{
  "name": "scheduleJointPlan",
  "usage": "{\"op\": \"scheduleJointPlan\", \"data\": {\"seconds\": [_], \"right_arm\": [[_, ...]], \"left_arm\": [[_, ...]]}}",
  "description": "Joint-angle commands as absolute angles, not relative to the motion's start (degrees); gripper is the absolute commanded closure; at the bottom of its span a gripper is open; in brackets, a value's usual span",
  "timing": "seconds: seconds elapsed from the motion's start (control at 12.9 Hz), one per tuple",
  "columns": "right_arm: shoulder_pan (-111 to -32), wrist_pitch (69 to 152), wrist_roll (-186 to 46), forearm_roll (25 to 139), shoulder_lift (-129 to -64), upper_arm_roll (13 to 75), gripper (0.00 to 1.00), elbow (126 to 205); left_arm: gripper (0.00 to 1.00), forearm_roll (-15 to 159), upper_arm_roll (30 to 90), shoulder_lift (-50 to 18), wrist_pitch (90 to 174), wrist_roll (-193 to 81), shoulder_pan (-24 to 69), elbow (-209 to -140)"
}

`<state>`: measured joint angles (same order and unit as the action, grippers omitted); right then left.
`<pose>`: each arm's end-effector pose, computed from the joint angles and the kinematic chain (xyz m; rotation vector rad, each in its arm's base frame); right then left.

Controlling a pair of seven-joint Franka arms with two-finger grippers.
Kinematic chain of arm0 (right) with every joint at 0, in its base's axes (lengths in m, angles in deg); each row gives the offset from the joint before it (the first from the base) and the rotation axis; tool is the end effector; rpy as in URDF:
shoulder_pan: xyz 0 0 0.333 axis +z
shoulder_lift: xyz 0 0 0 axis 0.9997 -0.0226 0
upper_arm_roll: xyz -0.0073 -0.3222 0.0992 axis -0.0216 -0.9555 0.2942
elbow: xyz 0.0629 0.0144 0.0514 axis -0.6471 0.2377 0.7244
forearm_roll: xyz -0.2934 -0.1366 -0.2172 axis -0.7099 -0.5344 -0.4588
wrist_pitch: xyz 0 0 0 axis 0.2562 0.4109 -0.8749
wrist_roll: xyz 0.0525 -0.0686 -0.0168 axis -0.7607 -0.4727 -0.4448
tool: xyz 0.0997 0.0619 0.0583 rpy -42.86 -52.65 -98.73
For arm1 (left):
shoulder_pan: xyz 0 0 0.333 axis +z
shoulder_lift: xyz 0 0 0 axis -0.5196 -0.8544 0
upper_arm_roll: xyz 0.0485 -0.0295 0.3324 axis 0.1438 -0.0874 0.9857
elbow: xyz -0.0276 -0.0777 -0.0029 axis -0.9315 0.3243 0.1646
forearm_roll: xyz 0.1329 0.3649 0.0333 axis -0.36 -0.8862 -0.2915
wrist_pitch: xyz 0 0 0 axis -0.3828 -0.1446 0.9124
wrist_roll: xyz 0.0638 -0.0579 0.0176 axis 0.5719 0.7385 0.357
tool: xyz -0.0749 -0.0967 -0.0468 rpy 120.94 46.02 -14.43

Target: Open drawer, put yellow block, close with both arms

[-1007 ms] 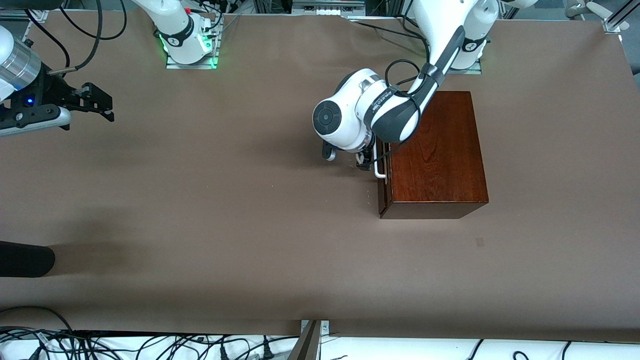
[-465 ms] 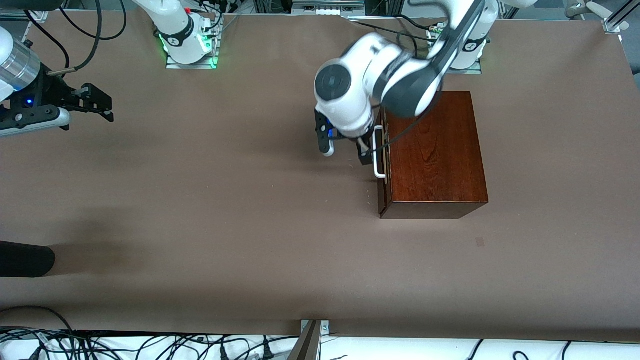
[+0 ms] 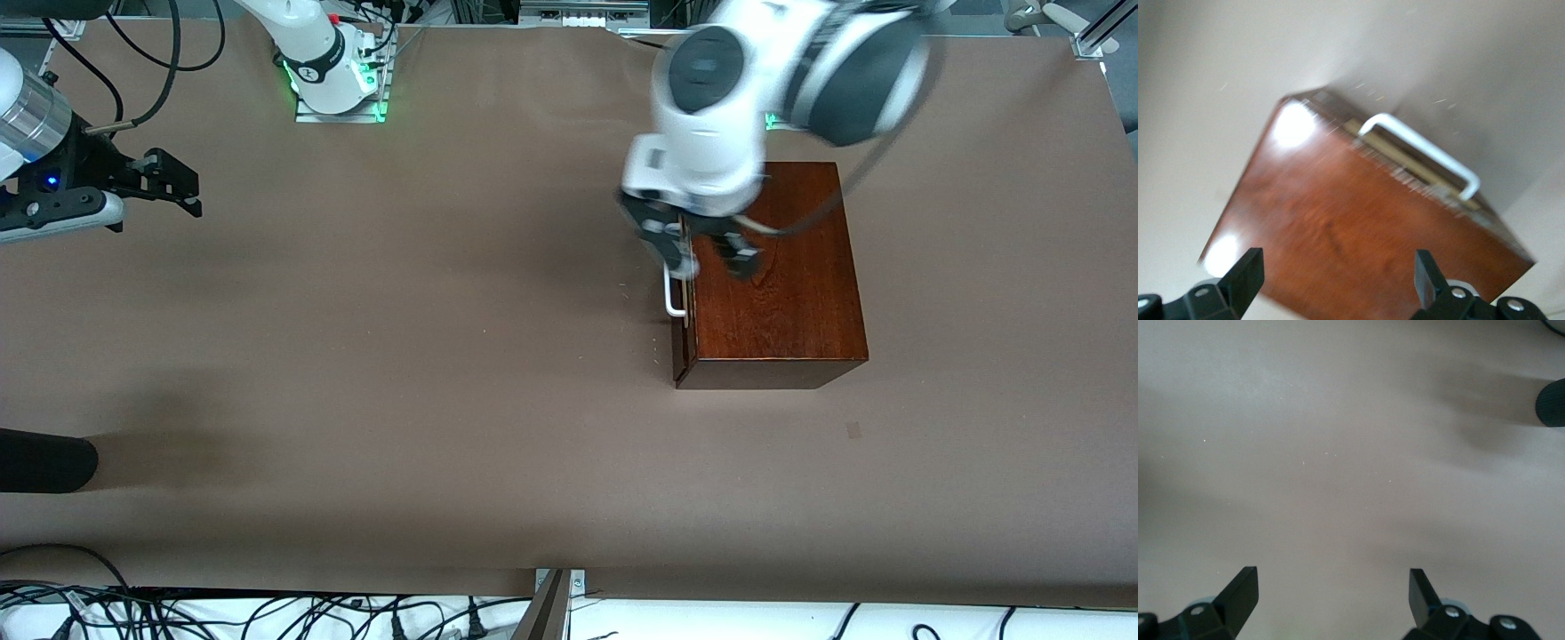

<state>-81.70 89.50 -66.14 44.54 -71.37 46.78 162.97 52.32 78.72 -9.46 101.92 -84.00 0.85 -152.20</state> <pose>0.5455 0.0408 0.5934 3.1064 0.3631 -0.0096 0.5676 -0.2983 0.5213 -2.6464 1.2721 0.2337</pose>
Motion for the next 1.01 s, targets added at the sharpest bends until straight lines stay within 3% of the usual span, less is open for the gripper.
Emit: {"op": "scheduleJointPlan", "data": {"seconds": [0.0, 0.23, 0.54, 0.85, 0.93], "right_arm": [[-82.29, 88.60, -66.91, 44.45, -71.48, 47.26, 0.00, 162.00], [-82.29, 88.60, -66.91, 44.54, -71.48, 47.26, 0.00, 162.00], [-82.29, 88.52, -66.91, 44.54, -71.48, 47.26, 0.00, 162.00], [-82.29, 88.51, -66.91, 44.54, -71.48, 47.26, 0.00, 162.00], [-82.29, 88.51, -66.91, 44.54, -71.48, 47.26, 0.00, 162.00]], "left_arm": [[0.00, 55.22, 80.25, -6.40, 98.99, -82.70, 8.86, -148.86], [0.00, 56.90, 80.43, -2.72, 101.09, -78.59, 16.17, -150.23], [0.00, 58.84, 79.64, 4.40, 110.31, -65.06, 24.08, -161.56], [0.00, 58.66, 70.08, 11.17, 110.58, -60.99, 33.05, -169.65], [0.00, 59.01, 70.14, 11.18, 110.50, -61.42, 33.24, -170.19]]}}
